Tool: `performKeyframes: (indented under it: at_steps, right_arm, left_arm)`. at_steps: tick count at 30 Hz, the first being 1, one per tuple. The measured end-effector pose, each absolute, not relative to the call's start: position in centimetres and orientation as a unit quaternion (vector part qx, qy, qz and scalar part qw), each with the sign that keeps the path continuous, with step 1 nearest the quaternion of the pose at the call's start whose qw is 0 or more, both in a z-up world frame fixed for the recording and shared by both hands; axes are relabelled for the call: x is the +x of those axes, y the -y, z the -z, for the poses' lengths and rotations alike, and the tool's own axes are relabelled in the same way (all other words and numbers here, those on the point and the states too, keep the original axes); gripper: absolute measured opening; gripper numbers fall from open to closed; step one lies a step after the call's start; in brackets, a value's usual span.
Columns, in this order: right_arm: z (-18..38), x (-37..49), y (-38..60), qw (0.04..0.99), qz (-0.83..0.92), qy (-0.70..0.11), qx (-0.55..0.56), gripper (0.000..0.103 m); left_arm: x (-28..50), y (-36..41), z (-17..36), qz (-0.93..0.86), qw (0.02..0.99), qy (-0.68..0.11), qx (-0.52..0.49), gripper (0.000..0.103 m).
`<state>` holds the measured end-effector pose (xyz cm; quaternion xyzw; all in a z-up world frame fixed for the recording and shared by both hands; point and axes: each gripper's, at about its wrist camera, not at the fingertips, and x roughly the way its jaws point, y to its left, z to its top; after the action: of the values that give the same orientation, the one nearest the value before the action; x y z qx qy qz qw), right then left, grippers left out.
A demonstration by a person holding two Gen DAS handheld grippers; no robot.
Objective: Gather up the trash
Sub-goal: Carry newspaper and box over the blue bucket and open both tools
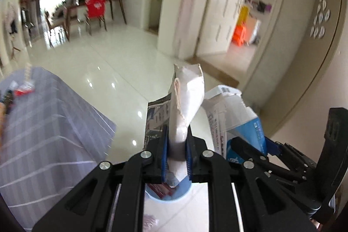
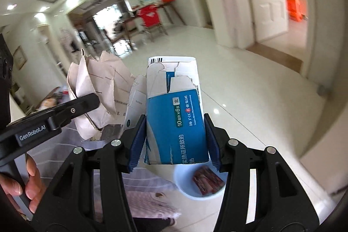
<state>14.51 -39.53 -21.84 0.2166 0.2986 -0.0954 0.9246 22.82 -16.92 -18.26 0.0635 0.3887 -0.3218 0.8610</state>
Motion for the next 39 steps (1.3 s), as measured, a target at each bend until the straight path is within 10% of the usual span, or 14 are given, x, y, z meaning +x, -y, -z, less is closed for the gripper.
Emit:
performKeyframes:
  at_steps: [4,10,33,35,39]
  right_arm:
    - [24.0,13.8,41.4,0.915,0.120,-0.307,0.234,0.050]
    - [25.9,13.3,42.7,0.903,0.138,-0.323,0.248,0.050]
    - [26.9,16.9,40.5,0.907,0.099,-0.328,0.246,0.053]
    - [27.1,17.5,40.6,0.908,0.098,-0.322,0.250,0.087]
    - [27.5,18.2,40.9,0.902,0.110,-0.334,0.251,0.090]
  left_arm:
    - [23.9,19.7,21.9,0.341,0.837,-0.421,0.069,0.016]
    - [24.5,21.2,25.3,0.317,0.839,-0.433,0.091,0.068]
    - [25.7,18.7,23.4,0.240,0.870,-0.414,0.114,0.073]
    - [25.8,18.4,23.0,0.235,0.874,-0.410,0.110,0.073]
    - [25.9,17.7,22.0,0.212,0.886,-0.397,0.116,0.077]
